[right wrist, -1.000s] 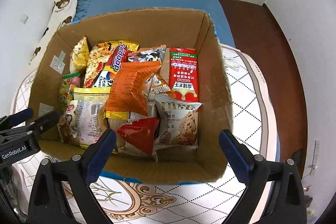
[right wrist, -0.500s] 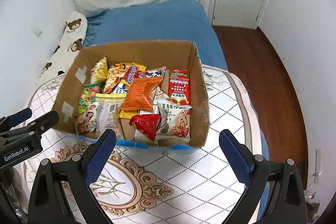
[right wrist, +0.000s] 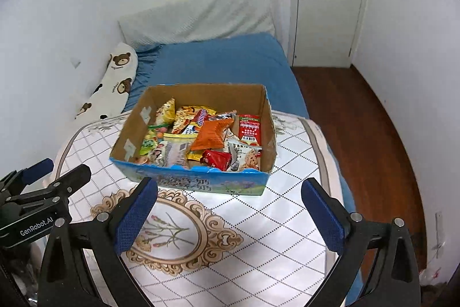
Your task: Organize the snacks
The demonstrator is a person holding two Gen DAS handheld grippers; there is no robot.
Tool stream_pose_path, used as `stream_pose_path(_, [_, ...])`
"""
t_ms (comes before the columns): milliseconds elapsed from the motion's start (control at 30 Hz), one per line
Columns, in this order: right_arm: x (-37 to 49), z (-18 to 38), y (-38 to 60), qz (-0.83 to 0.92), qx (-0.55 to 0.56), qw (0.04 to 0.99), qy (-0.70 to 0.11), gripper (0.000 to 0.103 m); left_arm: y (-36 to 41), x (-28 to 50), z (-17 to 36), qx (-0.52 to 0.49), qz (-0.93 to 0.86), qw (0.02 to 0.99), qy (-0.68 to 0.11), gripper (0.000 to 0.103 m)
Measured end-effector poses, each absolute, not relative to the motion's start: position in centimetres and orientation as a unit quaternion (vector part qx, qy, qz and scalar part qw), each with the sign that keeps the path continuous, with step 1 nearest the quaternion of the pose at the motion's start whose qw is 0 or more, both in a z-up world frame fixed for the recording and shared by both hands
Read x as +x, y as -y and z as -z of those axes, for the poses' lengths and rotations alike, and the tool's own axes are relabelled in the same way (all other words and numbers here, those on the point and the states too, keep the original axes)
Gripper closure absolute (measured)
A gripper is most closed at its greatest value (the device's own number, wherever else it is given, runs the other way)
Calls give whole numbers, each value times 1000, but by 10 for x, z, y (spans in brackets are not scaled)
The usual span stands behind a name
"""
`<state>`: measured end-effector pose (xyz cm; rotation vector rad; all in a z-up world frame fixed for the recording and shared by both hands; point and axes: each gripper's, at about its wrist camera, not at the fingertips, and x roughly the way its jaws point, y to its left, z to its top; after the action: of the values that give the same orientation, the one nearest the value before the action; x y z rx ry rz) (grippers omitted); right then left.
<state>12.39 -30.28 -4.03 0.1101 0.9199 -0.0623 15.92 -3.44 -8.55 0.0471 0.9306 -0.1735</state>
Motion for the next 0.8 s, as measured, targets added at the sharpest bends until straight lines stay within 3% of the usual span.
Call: stream_pose_path(800, [-5,-60,276,23,25,937,-349,0,12,49,-1,27,71,930,-361,11])
